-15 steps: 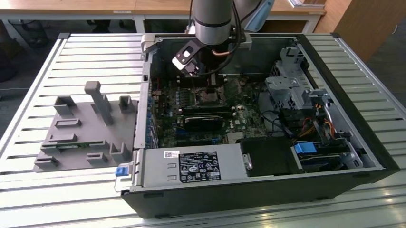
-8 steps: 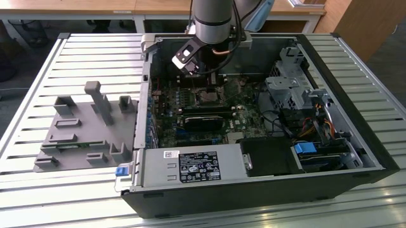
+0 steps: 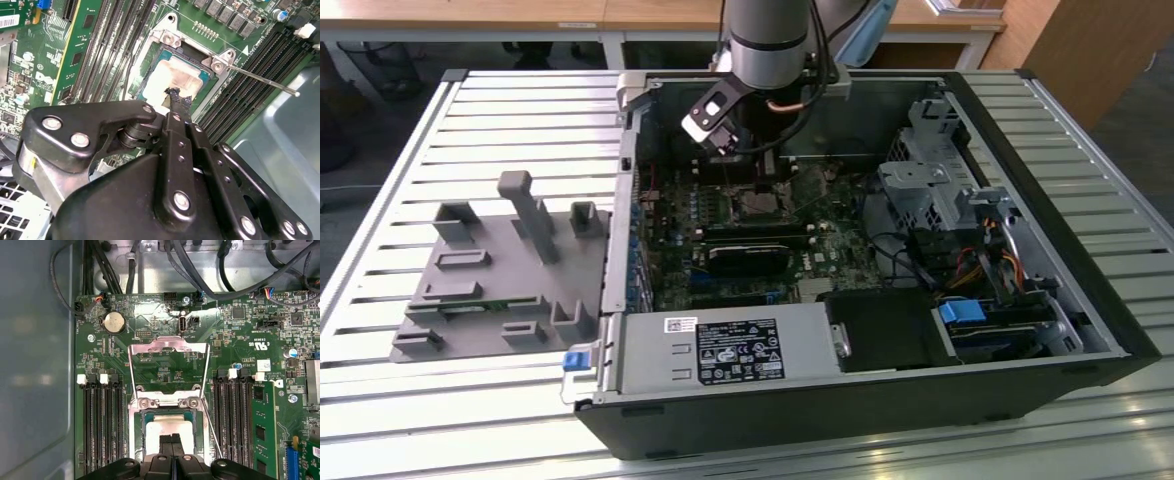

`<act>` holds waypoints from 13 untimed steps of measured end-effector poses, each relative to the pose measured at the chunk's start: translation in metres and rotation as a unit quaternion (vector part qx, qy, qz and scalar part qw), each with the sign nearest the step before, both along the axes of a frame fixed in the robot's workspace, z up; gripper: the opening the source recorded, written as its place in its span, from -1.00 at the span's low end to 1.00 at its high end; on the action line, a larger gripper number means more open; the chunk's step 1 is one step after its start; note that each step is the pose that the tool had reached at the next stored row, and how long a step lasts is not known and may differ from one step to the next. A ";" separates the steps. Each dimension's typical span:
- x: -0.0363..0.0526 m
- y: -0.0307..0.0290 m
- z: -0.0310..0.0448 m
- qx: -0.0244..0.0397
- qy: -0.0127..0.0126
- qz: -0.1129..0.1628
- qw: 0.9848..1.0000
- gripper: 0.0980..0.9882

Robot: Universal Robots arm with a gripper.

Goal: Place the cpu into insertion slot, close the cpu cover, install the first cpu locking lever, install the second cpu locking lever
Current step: 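Close the cpu cover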

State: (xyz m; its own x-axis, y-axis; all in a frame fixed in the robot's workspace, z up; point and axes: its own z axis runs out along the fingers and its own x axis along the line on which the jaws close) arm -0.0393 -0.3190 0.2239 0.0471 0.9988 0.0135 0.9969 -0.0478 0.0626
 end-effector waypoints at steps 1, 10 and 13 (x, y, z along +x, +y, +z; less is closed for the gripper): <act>0.0000 0.0000 0.0011 0.000 0.000 0.000 1.000 -0.98; 0.0000 0.0000 0.0161 0.000 0.000 0.000 1.000 -0.98; 0.0000 0.0000 0.0230 0.000 0.000 0.000 1.000 -0.98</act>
